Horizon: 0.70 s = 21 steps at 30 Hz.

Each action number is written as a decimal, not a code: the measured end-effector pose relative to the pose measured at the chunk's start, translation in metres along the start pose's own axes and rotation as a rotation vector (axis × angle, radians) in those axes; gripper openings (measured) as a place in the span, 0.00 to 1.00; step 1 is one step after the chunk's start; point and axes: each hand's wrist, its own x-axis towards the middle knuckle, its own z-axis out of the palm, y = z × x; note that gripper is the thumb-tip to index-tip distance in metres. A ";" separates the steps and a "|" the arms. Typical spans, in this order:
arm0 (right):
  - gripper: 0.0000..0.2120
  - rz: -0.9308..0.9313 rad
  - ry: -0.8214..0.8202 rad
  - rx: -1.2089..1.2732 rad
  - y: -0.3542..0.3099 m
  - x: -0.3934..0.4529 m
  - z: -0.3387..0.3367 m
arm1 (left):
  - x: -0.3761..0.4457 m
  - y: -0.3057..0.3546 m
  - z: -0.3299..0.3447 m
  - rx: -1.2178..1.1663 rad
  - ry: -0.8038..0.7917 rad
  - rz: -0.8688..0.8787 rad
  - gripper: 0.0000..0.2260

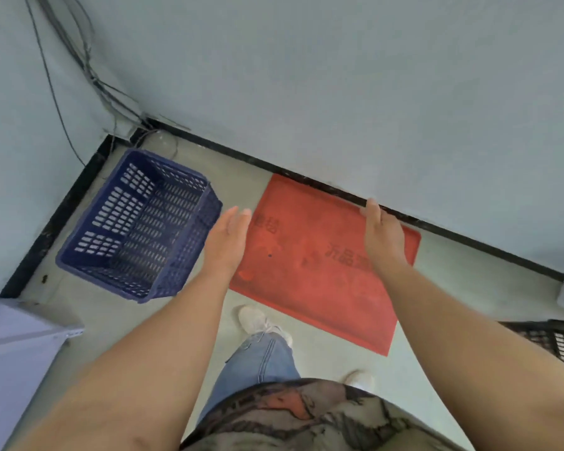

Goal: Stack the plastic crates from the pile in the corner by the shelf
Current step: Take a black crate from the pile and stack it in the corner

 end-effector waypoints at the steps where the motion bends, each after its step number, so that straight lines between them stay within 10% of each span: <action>1: 0.29 0.021 0.038 0.025 0.015 -0.004 -0.019 | -0.010 0.006 0.016 0.006 -0.029 0.023 0.22; 21: 0.28 0.480 0.619 0.431 0.326 -0.162 -0.343 | -0.298 0.066 0.370 0.197 -0.662 0.376 0.21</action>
